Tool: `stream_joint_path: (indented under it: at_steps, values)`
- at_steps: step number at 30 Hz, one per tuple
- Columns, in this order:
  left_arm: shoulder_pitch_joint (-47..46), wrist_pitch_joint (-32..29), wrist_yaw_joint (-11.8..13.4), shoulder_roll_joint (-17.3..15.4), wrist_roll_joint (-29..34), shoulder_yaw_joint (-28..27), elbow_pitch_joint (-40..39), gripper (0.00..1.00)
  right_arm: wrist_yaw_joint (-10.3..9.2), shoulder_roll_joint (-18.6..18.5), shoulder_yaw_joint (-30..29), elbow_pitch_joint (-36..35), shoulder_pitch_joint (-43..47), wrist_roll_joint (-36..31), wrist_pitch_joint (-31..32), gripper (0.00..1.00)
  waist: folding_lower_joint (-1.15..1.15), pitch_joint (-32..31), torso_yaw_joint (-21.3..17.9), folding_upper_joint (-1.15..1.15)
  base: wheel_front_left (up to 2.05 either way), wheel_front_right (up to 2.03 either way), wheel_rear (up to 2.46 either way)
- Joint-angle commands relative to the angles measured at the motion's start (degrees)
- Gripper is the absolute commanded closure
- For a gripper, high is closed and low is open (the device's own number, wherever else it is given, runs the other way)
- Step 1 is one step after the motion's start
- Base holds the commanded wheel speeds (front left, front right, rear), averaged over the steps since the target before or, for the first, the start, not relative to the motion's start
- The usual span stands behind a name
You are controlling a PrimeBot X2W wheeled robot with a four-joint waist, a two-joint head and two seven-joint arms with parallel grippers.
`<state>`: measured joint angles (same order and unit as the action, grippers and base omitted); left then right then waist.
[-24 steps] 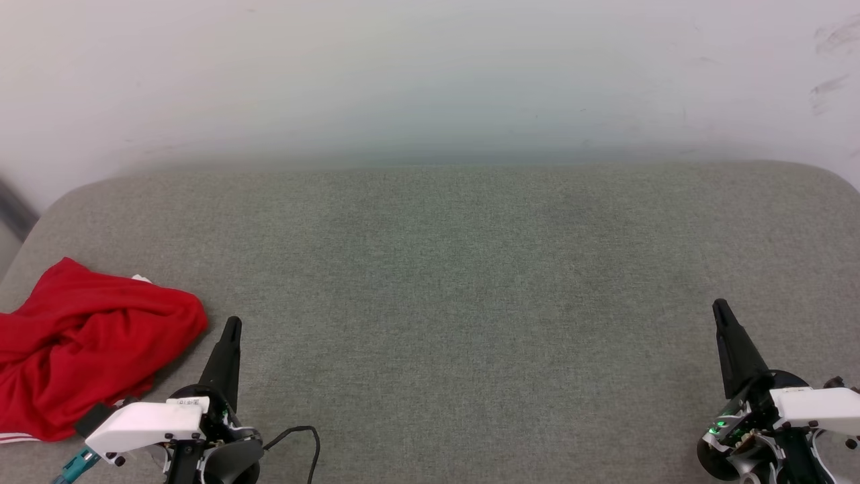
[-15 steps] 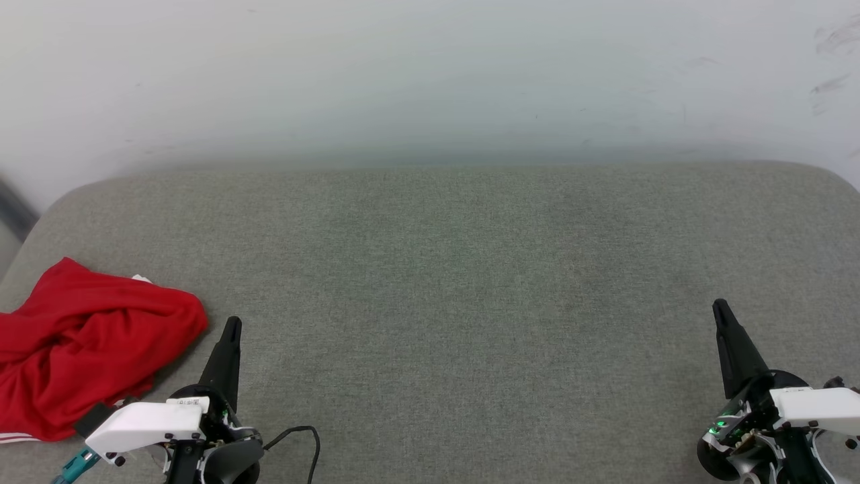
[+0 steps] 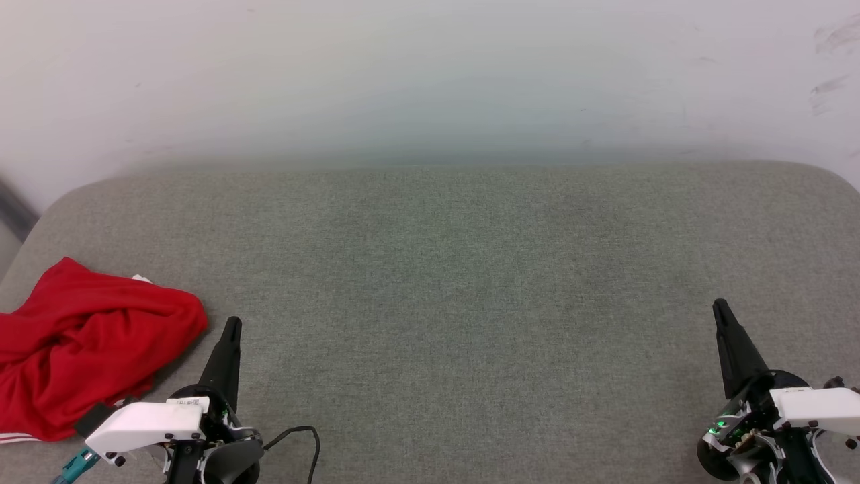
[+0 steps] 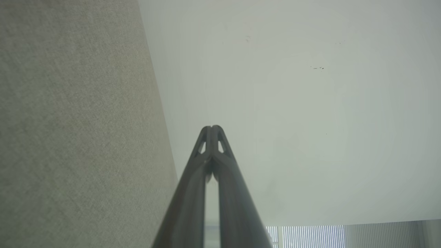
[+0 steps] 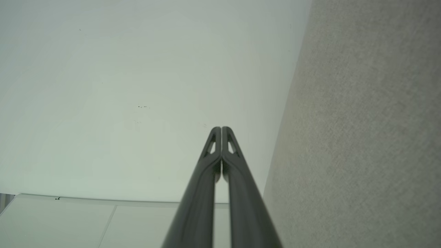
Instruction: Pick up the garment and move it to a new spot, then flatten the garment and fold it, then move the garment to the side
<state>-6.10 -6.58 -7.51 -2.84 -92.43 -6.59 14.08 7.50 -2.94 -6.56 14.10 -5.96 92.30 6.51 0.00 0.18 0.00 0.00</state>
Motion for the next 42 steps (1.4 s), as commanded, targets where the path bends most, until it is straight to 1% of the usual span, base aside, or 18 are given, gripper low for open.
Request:
stream_joint_path:
  at_steps: [1, 10, 11, 13, 23, 28, 34, 42]
  values:
    - [-0.31, -0.07, -0.18, 0.06, 0.04, -0.07, -0.05, 1.0, -0.02, 0.17, 0.04, 0.05, -0.61, 0.23, -0.01, 1.0, 0.0, 0.0, 0.0, 0.0, 0.0, 0.0, 0.0]
    - [-0.31, -0.07, -0.18, 0.06, 0.04, -0.08, -0.05, 1.0, -0.02, 0.17, 0.05, 0.05, -0.61, 0.23, -0.01, 1.0, 0.0, 0.0, 0.0, 0.0, 0.0, 0.0, 0.0]
    - [0.06, 0.02, 0.01, 0.0, 0.0, 0.05, 0.17, 0.0, 0.0, 0.01, 0.01, 0.13, 0.09, 0.0, -0.01, 0.0, 0.0, 0.0, 0.0, 0.0, 0.0, 0.0, 0.0]
    - [0.35, 0.17, 0.02, 0.06, 0.02, 0.31, 0.64, 0.0, -0.01, 0.03, 0.06, 0.54, 0.47, 0.03, -0.12, 0.0, 0.0, 0.01, -0.01, 0.0, 0.0, 0.0, 0.0]
    - [-0.89, 3.15, 0.02, 0.04, 0.17, 4.03, -0.67, 0.0, -0.01, 0.03, 1.18, -2.08, 0.73, -0.15, -2.54, 0.0, 0.0, 0.19, -0.07, 0.0, 0.0, 0.0, 0.0]
    - [-1.56, 4.51, 0.02, 0.03, 1.6, 5.55, -1.61, 0.0, -0.01, -0.25, 1.81, -3.27, 0.61, -1.3, -3.9, 0.0, 0.0, 0.4, -0.07, 0.0, 0.0, 0.0, 0.0]
    - [-1.94, 6.02, 0.02, 0.02, 5.3, 6.71, -2.6, 0.0, -0.01, -1.0, 2.8, -4.5, 0.29, -4.3, -5.74, 0.0, 0.0, 0.67, -0.06, 0.0, 0.0, 0.0, 0.0]
    - [-2.5, 7.65, 0.02, 0.01, 12.94, 7.93, -3.77, 0.0, -0.01, -1.91, 3.95, -5.64, 0.08, -11.69, -7.6, 0.0, 0.0, 0.87, -0.03, 0.0, 0.0, 0.0, 0.0]
